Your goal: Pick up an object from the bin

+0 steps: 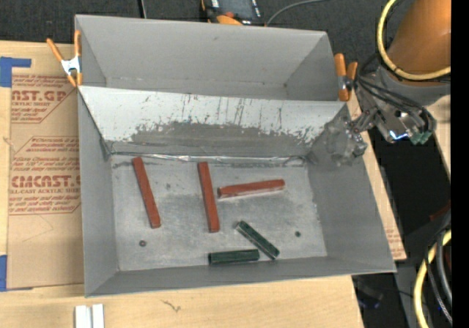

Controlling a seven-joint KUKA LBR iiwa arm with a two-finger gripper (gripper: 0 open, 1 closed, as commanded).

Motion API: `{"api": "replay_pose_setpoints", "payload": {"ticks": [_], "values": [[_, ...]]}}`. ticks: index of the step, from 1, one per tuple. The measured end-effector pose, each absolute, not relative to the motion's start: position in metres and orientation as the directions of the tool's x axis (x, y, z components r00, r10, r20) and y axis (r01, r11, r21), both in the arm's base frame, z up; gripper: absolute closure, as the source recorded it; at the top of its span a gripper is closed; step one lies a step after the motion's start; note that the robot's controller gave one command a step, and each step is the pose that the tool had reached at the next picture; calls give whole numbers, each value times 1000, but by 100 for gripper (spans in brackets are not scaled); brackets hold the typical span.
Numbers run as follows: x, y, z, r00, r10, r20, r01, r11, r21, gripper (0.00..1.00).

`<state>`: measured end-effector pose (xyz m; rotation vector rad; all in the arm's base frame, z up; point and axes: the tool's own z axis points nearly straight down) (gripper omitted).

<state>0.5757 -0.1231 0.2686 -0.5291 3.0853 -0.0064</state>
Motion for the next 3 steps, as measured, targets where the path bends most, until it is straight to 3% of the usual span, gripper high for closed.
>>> {"api": "replay_pose_setpoints", "payload": {"ticks": [1, 2, 3], "values": [[516, -105, 207, -901, -433, 4, -433, 901, 4, 100], [519, -105, 210, -902, -433, -2, -433, 902, 0, 0], [559, -69, 67, -879, -478, -6, -478, 879, 1, 0]]}}
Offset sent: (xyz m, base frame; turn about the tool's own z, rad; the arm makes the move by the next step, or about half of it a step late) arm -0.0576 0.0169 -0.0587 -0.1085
